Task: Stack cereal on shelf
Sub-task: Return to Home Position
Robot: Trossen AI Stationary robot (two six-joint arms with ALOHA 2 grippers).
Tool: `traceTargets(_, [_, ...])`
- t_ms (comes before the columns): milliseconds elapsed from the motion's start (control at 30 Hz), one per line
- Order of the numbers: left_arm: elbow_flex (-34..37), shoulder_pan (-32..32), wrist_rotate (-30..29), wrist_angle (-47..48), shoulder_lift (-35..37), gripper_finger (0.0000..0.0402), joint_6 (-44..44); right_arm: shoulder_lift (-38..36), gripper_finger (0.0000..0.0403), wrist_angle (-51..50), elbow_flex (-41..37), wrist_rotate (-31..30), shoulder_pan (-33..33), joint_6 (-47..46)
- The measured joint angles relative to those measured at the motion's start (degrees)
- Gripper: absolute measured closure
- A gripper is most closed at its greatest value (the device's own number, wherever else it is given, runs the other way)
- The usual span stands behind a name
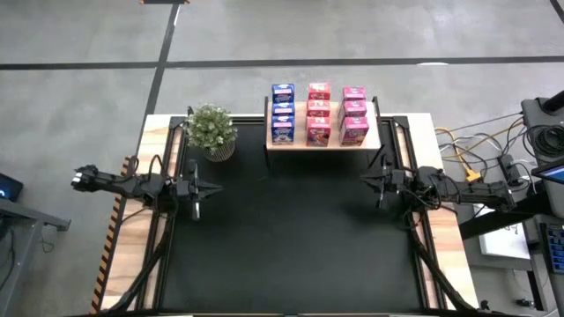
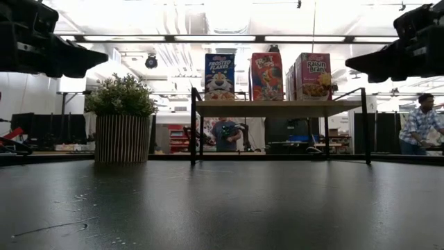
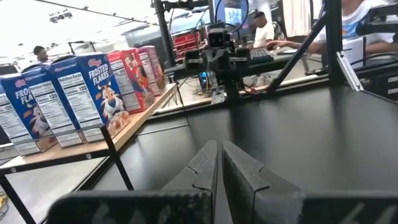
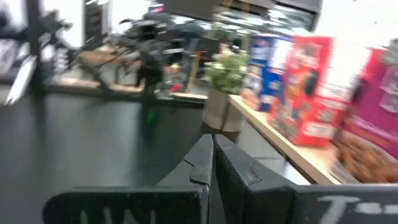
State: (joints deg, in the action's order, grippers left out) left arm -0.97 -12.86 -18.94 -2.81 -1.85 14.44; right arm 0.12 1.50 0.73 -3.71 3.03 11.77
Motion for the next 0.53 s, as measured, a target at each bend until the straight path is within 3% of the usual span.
traceTargets(167, [0.0,0.0,0.0,-0.1,0.0,0.0396,0.0,0.3,0.0394,0.9,0.0,-7.2,0.0,-10.0])
traceTargets(533, [0.0,0.0,-0.1,-0.9,0.1,0.0396,0.0,1.9,0.0394,0.8,0.0,-7.8,0.0,-9.7])
